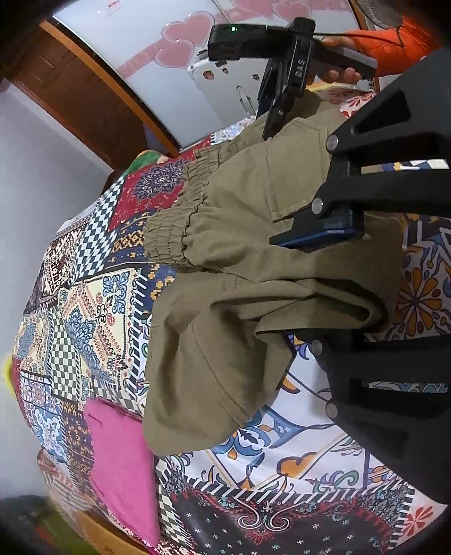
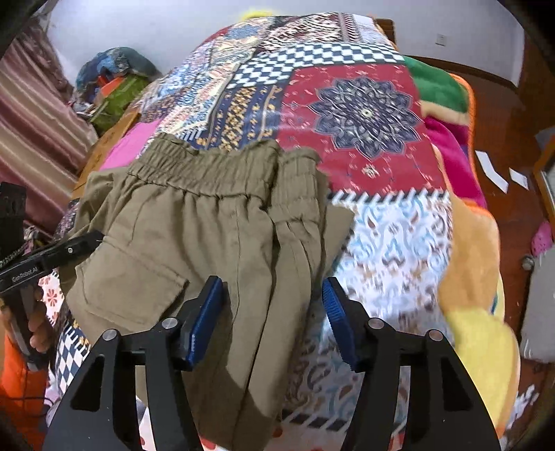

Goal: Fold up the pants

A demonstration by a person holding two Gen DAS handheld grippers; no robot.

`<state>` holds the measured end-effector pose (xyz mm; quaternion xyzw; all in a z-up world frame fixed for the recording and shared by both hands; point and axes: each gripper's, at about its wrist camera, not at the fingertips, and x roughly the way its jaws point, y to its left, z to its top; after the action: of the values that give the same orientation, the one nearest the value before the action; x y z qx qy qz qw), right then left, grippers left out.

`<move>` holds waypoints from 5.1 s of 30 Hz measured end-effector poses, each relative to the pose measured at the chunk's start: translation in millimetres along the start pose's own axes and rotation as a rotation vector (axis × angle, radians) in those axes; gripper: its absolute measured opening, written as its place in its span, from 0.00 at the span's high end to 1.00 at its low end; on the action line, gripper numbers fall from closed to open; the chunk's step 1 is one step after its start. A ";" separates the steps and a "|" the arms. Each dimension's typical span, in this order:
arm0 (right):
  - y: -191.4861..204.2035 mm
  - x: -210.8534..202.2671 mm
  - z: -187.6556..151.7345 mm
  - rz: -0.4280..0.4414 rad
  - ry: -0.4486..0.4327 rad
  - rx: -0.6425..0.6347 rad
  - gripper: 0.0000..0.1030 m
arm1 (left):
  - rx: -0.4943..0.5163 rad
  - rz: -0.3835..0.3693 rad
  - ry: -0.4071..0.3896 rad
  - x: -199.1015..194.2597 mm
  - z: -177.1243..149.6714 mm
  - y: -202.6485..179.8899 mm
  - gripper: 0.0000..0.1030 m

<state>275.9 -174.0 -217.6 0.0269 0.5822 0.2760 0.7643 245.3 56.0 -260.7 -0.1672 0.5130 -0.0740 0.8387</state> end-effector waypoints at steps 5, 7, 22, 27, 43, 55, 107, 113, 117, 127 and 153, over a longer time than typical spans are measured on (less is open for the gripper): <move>-11.8 -1.6 -12.6 -0.032 -0.007 0.061 0.22 | 0.022 0.026 -0.008 4.9 -3.6 -4.2 0.63; -14.8 -0.8 -14.9 -0.015 -0.005 0.083 0.21 | 0.014 0.020 -0.009 5.5 -4.6 -1.8 0.62; 10.5 -11.7 -2.5 0.028 -0.038 0.034 0.86 | 0.027 0.023 -0.010 -0.2 -0.3 -7.8 0.71; 23.8 -24.3 7.8 0.004 -0.080 0.010 0.89 | 0.075 0.028 -0.058 -20.8 0.3 -22.2 0.78; 93.9 -65.1 36.6 -0.043 -0.230 -0.151 0.90 | 0.071 0.026 -0.228 -100.7 14.6 -6.1 0.80; 163.3 -52.4 81.2 -0.018 -0.299 -0.263 0.90 | 0.011 0.066 -0.344 -151.2 42.2 56.1 0.80; 270.7 192.9 211.6 -0.122 -0.099 -0.363 0.84 | -0.082 0.340 -0.185 -2.4 188.0 317.8 0.75; 264.1 189.8 196.3 -0.172 -0.030 -0.417 0.72 | -0.141 0.266 -0.170 -30.6 170.7 327.7 0.66; 268.9 173.3 193.4 -0.133 -0.081 -0.401 0.63 | -0.136 0.294 -0.197 -56.0 166.5 329.2 0.66; 297.7 207.5 197.3 -0.106 -0.032 -0.453 0.59 | -0.210 0.434 -0.082 -16.4 178.6 362.1 0.66; 257.8 106.2 203.5 -0.072 -0.238 -0.345 0.59 | -0.080 0.352 -0.318 -93.7 163.1 250.4 0.47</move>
<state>377.4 149.3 -151.9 -0.0926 0.4328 0.3390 0.8302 334.4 350.6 -203.5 -0.1180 0.3983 0.1208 0.9016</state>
